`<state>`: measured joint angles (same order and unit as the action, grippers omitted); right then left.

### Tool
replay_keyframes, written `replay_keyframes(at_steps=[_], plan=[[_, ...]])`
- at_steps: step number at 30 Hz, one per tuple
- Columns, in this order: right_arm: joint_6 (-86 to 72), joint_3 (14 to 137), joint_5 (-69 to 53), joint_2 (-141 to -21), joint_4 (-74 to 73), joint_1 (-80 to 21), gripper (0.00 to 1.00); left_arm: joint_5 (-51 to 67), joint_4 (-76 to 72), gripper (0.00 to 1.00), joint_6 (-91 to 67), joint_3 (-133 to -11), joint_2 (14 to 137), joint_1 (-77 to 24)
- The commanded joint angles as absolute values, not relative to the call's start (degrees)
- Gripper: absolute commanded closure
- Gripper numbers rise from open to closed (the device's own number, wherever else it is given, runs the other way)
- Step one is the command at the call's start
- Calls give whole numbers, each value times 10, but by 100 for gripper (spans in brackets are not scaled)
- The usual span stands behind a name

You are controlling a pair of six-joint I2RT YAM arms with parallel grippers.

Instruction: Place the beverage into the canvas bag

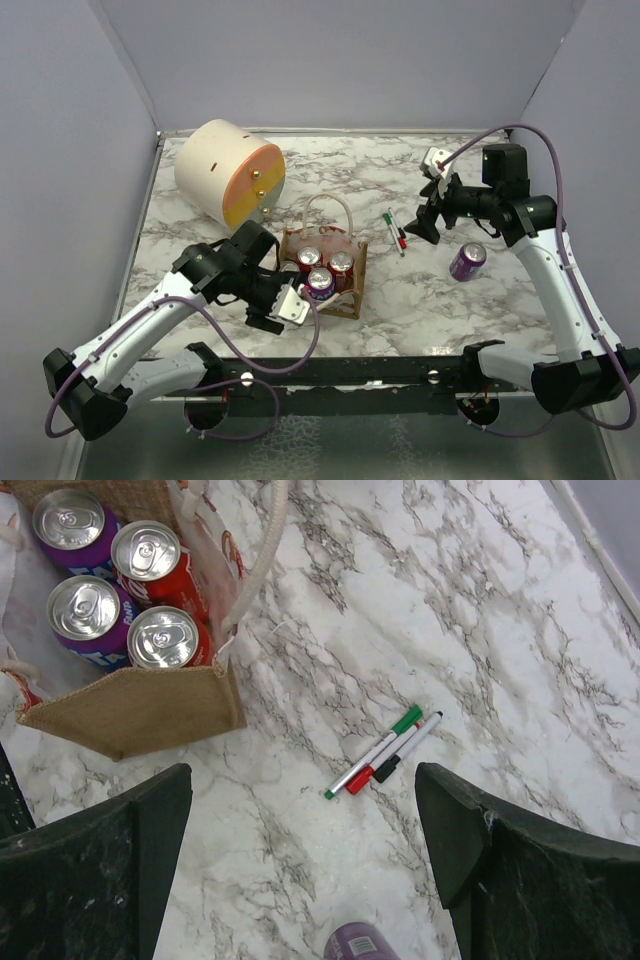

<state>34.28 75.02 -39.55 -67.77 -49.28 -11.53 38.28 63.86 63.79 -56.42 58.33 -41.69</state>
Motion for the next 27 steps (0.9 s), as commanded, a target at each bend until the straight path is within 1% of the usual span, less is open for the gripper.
replay_keyframes(at_steps=[1, 5, 9, 12, 15, 18, 21, 23, 27], plan=[[330, 745, -438, -674, -469, -104, 8, 396, 673, 27, 622, -611, 566, -417], [330, 742, -447, -677, -467, -103, 8, 405, 677, 25, 604, -650, 568, -417], [332, 733, -446, -673, -467, -103, 8, 444, 669, 25, 585, -678, 574, -417], [332, 719, -429, -664, -466, -103, 8, 459, 622, 25, 535, -680, 585, -417], [322, 698, -389, -650, -458, -102, 8, 450, 566, 26, 482, -671, 605, -417], [309, 674, -348, -632, -457, -89, 8, 464, 540, 32, 462, -657, 625, -417], [302, 647, -316, -609, -458, -74, 8, 490, 536, 40, 464, -645, 641, -418], [298, 626, -300, -594, -454, -66, 8, 506, 536, 46, 466, -638, 650, -418], [291, 601, -287, -581, -451, -48, 8, 537, 536, 62, 467, -620, 660, -421]])
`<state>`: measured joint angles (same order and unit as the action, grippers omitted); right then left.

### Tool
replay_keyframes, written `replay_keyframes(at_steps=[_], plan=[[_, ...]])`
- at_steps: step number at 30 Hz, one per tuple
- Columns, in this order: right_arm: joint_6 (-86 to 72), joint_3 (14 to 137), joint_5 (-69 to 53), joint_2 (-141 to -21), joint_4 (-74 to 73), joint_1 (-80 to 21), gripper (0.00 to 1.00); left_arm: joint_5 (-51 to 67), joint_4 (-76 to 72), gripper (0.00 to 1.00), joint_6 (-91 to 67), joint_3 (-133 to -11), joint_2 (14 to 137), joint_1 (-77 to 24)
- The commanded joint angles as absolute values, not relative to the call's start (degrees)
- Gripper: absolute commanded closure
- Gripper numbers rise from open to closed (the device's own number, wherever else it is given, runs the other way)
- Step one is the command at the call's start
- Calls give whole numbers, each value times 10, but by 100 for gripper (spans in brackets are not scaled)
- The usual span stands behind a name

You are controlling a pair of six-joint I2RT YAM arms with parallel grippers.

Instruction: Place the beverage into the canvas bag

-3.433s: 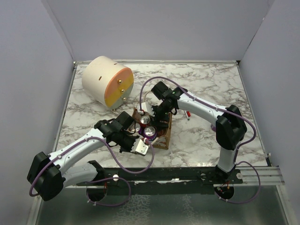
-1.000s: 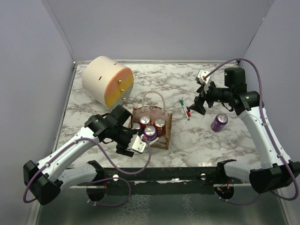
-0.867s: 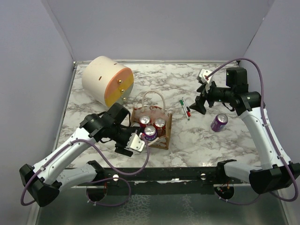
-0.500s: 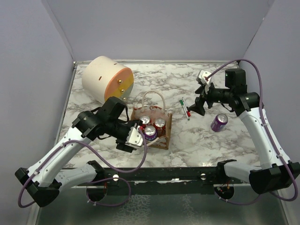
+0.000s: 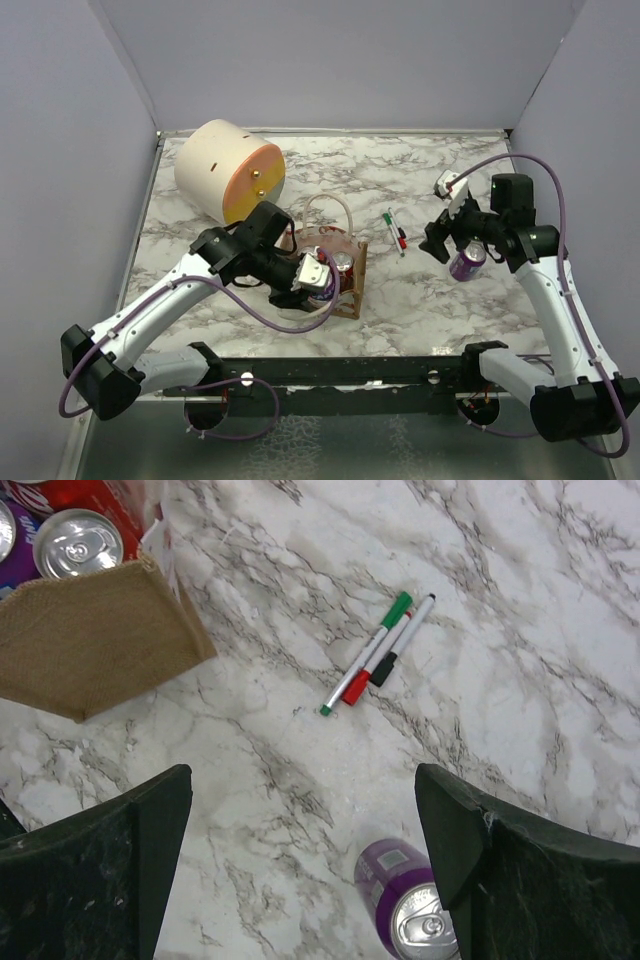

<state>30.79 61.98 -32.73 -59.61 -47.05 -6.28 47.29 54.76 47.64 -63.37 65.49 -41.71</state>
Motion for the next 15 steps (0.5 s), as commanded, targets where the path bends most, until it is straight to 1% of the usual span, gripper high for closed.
replay_keyframes(at_steps=[1, 2, 10, 15], plan=[[290, 597, -284, -580, -450, -45, 8, 539, 535, 65, 467, -615, 661, -422], [288, 595, -279, -580, -449, -43, 8, 540, 533, 67, 467, -608, 663, -424], [268, 595, -191, -597, -436, -36, 8, 556, 505, 76, 470, -558, 664, -436], [248, 594, -108, -622, -431, -23, 4, 516, 485, 80, 470, -524, 667, -452]])
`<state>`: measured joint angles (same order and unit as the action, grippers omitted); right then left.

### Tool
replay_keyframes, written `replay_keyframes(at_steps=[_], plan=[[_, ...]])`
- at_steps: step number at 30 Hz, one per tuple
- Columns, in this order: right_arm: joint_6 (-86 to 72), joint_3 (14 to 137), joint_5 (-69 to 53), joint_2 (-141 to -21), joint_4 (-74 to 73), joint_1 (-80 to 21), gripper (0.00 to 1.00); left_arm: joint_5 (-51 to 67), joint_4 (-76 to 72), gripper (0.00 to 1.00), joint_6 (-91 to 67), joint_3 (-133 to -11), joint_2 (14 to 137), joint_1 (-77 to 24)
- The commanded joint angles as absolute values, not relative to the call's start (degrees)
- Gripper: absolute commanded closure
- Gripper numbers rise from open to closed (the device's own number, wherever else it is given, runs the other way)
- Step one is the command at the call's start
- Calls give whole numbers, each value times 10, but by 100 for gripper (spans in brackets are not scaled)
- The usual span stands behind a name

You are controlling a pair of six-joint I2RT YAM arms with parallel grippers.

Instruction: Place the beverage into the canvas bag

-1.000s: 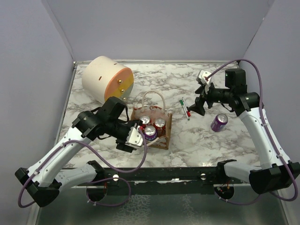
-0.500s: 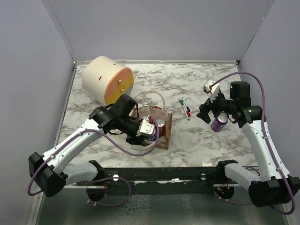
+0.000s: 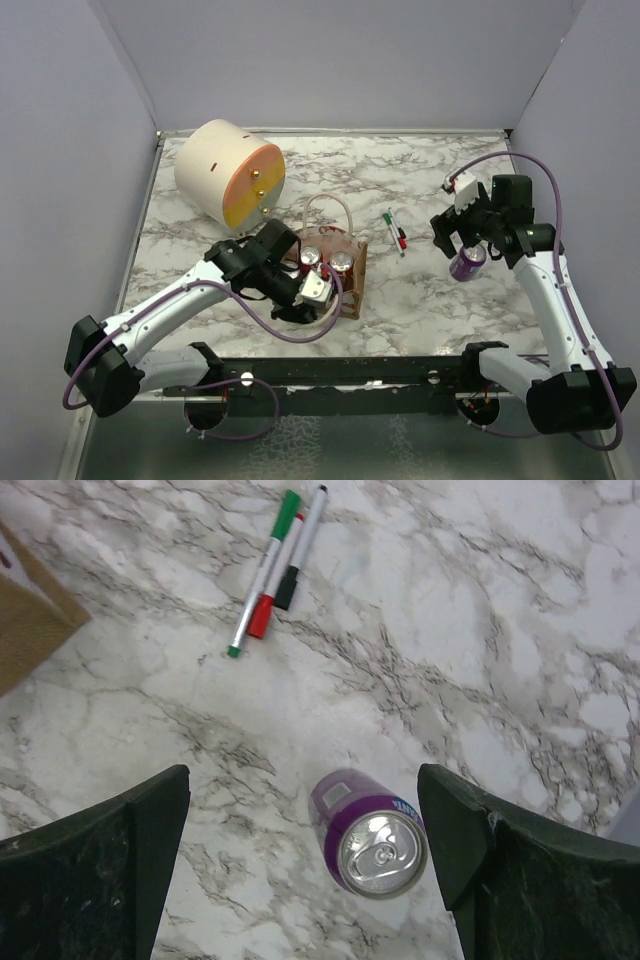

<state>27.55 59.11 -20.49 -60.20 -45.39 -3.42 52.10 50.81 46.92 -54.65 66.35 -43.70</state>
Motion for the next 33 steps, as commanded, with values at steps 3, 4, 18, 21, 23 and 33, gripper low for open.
replay_keyframes(at_steps=[3, 4, 18, 21, 23, 33], plan=[[243, 584, -60, -638, -430, -21, 1, 485, 474, 81, 472, -503, 670, -465], [245, 579, -48, -644, -431, -20, 0, 475, 470, 82, 471, -497, 670, -469], [282, 559, -79, -707, -470, 47, 1, 411, 448, 82, 488, -452, 664, -489], [294, 560, -115, -723, -479, 72, 0, 412, 456, 82, 504, -451, 661, -489], [300, 562, -138, -734, -487, 82, 0, 412, 458, 82, 514, -450, 658, -490], [303, 561, -169, -761, -487, 86, 31, 403, 462, 82, 529, -454, 651, -489]])
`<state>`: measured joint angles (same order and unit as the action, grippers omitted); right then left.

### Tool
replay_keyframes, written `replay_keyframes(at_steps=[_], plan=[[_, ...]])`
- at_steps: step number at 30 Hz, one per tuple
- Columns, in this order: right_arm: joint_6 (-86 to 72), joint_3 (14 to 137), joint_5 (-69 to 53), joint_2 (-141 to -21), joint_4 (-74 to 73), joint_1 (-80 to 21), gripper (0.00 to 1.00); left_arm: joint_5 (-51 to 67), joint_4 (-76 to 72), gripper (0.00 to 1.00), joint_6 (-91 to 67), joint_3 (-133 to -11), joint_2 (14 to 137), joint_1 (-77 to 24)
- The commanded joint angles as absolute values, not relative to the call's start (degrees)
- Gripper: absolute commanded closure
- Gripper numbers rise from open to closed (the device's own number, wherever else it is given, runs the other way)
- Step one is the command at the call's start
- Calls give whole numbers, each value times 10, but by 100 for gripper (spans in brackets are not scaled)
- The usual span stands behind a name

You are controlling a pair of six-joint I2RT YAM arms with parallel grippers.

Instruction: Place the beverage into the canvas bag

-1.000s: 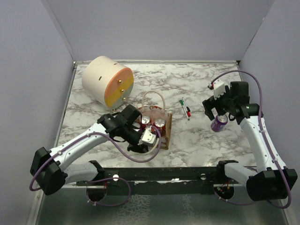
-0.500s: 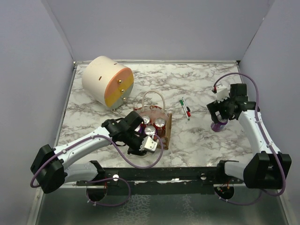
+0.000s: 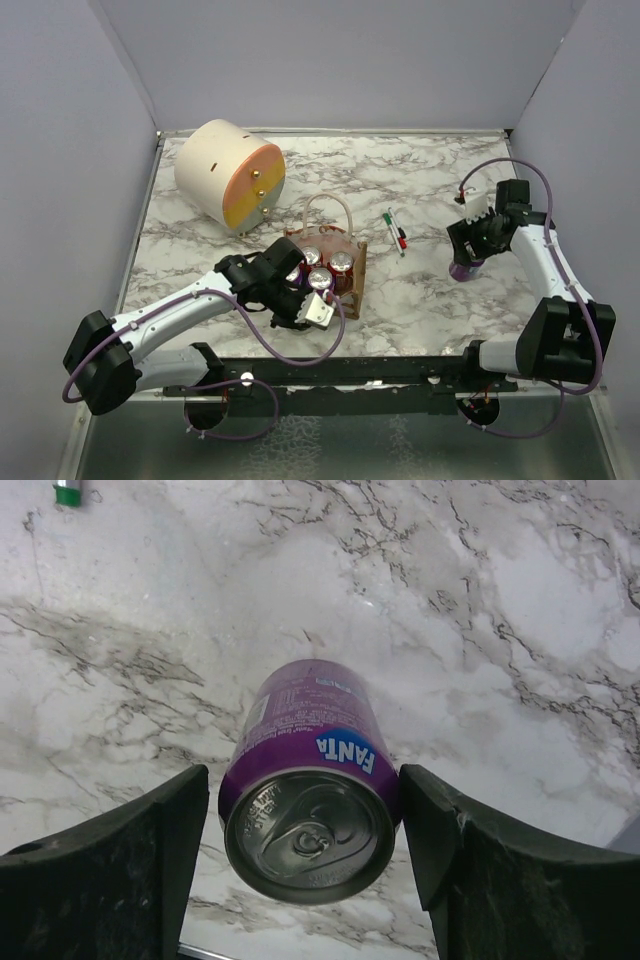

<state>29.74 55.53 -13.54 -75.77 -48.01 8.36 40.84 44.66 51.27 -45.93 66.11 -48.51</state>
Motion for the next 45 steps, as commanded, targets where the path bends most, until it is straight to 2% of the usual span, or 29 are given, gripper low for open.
replay_keyframes(at_steps=[1, 11, 19, 22, 25, 31, 38, 45], plan=[[303, 564, -170, -762, -488, 86, 36, 403, 461, 82, 529, -454, 650, -489], [309, 606, -210, -749, -524, 86, 73, 400, 465, 82, 538, -458, 646, -489], [333, 746, -377, -727, -598, 82, 96, 382, 467, 82, 555, -449, 649, -489], [340, 797, -446, -722, -612, 68, 99, 368, 471, 82, 565, -447, 653, -489], [342, 840, -481, -722, -614, 9, 99, 359, 473, 82, 576, -446, 655, -490], [327, 892, -469, -756, -592, -162, 99, 347, 480, 83, 595, -453, 666, -490], [355, 966, -487, -843, -622, -279, 99, 343, 486, 83, 596, -466, 680, -490], [361, 976, -463, -902, -637, -361, 99, 352, 485, 82, 598, -473, 685, -490]])
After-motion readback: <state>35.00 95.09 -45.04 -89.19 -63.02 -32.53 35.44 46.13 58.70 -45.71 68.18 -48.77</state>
